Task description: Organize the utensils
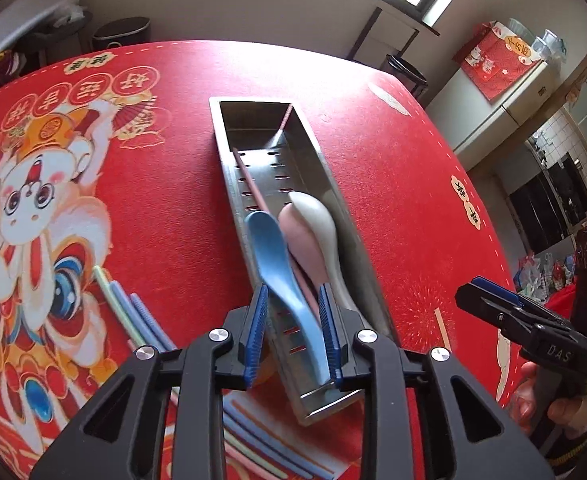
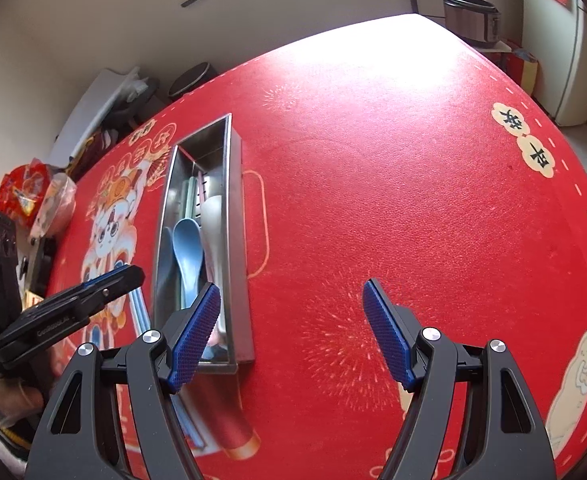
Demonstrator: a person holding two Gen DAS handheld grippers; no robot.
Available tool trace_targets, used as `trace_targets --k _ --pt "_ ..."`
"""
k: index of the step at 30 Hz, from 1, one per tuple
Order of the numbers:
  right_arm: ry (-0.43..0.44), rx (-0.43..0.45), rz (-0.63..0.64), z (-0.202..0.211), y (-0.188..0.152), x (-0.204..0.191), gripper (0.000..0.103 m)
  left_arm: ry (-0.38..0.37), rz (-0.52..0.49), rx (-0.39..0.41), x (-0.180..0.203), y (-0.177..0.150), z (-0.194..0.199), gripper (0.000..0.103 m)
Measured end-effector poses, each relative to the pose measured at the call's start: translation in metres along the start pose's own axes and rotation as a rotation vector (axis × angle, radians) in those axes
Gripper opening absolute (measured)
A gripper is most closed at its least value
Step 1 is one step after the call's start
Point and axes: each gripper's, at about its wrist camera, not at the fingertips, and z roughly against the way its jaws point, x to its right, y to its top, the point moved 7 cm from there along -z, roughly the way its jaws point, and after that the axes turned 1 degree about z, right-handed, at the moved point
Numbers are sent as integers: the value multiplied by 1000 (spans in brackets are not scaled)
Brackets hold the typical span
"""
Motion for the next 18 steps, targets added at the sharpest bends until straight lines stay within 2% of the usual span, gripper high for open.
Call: trace_targets --k 5,9,18 --pt "15 -11 47 -2 -8 -23 71 60 84 12 -43 -22 24 29" --pt "22 -30 71 -5 -15 -35 71 100 136 -13 -68 -48 28 29" --pt "19 -48 82 -6 -24 -41 71 148 144 -82 -73 -90 6 29"
